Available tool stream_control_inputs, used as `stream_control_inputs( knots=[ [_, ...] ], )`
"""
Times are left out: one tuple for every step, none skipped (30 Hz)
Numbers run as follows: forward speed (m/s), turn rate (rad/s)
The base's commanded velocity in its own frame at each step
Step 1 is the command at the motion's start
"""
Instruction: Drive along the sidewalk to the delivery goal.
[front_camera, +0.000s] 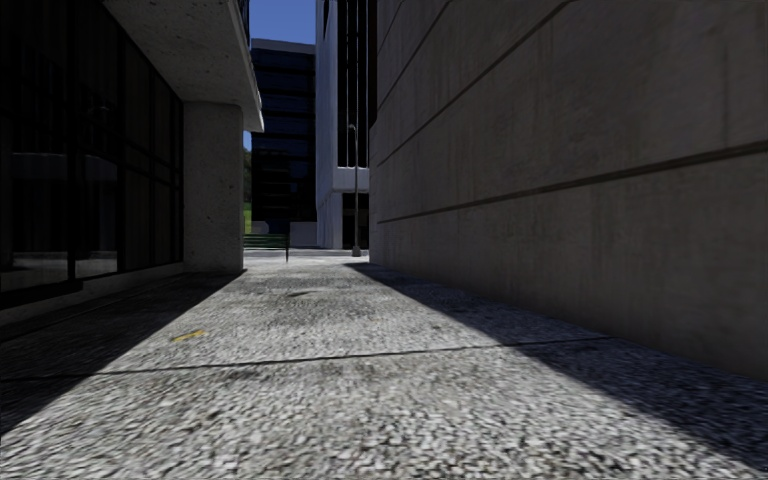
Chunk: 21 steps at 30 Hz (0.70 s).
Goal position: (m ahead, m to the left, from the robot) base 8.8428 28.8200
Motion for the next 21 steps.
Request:
stream_control_inputs(
  knots=[
    [2.00, 0.00],
    [2.00, 0.00],
    [2.00, 0.00],
    [2.00, 0.05],
    [2.00, 0.11],
    [2.00, 0.13],
    [2.00, 0.13],
    [2.00, 0.14],
    [2.00, 0.16],
    [2.00, 0.20],
    [2.00, 0.20],
    [2.00, 0.29],
    [2.00, 0.34],
    [2.00, 0.00],
    [2.00, 0.00],
    [2.00, 0.00],
    [2.00, 0.00],
    [2.00, 0.00],
    [2.00, 0.00],
    [2.00, 0.00],
    [2.00, 0.00]
  ],
)
